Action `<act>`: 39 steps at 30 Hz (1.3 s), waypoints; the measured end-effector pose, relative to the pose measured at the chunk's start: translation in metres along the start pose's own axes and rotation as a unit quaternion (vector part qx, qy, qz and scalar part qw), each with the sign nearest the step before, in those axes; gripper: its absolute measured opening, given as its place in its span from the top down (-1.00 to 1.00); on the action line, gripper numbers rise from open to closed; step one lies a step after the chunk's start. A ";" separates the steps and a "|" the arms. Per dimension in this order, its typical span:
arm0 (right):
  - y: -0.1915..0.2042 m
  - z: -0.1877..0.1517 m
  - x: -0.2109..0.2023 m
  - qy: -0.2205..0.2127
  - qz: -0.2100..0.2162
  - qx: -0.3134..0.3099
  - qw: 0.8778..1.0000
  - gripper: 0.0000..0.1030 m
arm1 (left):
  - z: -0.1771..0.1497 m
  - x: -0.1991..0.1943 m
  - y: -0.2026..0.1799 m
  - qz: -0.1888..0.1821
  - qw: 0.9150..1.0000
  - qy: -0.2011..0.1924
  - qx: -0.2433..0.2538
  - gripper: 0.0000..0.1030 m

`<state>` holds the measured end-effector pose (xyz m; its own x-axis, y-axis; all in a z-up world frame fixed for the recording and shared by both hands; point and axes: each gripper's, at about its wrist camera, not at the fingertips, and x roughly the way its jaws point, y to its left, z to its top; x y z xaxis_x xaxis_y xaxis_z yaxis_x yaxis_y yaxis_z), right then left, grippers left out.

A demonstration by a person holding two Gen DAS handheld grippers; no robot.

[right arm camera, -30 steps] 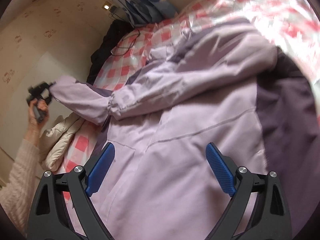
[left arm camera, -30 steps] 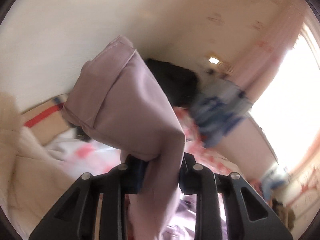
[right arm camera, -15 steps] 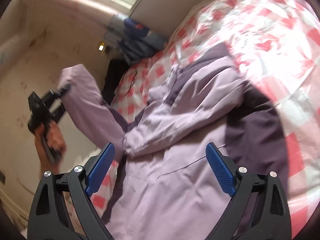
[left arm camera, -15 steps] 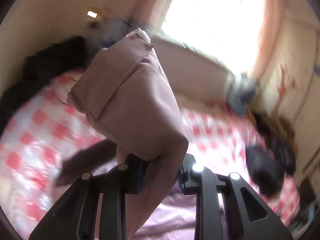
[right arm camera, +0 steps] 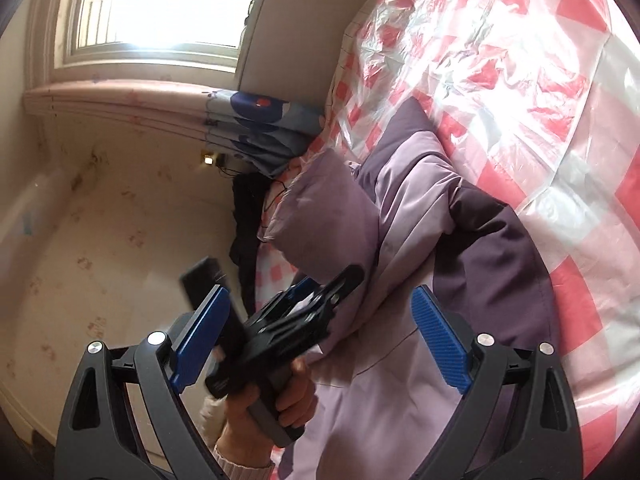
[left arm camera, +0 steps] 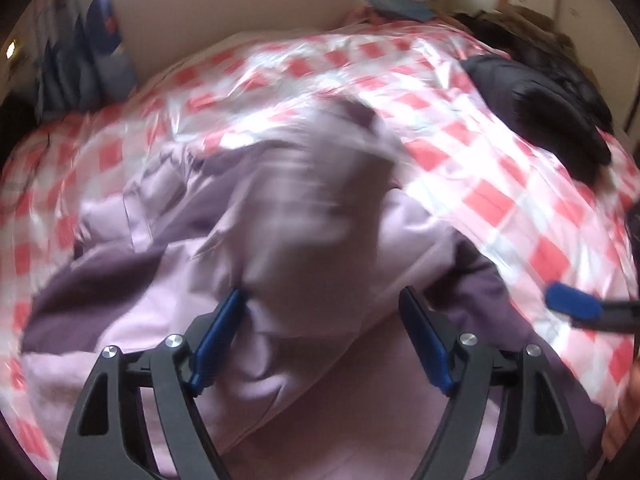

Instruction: Fold large clothes

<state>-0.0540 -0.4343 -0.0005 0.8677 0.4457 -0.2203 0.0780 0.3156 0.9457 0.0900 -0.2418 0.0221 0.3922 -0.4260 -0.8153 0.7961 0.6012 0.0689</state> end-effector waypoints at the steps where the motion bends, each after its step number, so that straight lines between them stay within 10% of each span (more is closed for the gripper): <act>1: 0.001 0.000 0.002 0.001 -0.001 -0.005 1.000 -0.73 | -0.002 -0.010 0.000 0.001 1.000 -0.003 0.004 -0.50; 13: -0.014 0.009 0.054 0.026 -0.006 0.019 0.999 -0.72 | -0.107 -0.128 0.132 0.103 0.991 -0.020 -0.078 -0.63; 15: -0.012 0.016 0.070 0.030 -0.040 0.003 0.999 -0.38 | -0.121 -0.137 0.166 0.118 0.986 -0.015 -0.117 -0.63; 17: -0.010 0.022 0.089 0.049 -0.071 -0.006 0.996 0.59 | -0.133 -0.144 0.193 0.120 0.979 -0.024 -0.161 -0.63; 20: 0.031 0.034 0.106 0.055 -0.096 -0.091 0.990 0.64 | -0.141 -0.151 0.222 0.131 0.969 -0.044 -0.206 -0.63; 27: 0.163 0.047 0.095 -0.006 -0.007 -0.315 0.949 0.65 | -0.135 -0.172 0.257 0.119 0.935 -0.175 -0.285 -0.74; 34: 0.007 0.065 0.126 0.057 -0.176 -0.211 0.960 0.65 | -0.135 -0.055 0.262 0.103 0.948 -0.050 -0.296 -0.77; 39: -0.032 0.055 0.120 0.093 -0.190 -0.174 0.962 0.44 | -0.156 -0.012 0.264 0.102 0.949 0.020 -0.298 -0.88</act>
<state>0.0745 -0.4373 -0.0444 0.7043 0.3745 -0.6031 0.1746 0.7321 0.6585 0.2235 0.0273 -0.0396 0.4827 -0.2397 -0.8423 0.2990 0.9491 -0.0988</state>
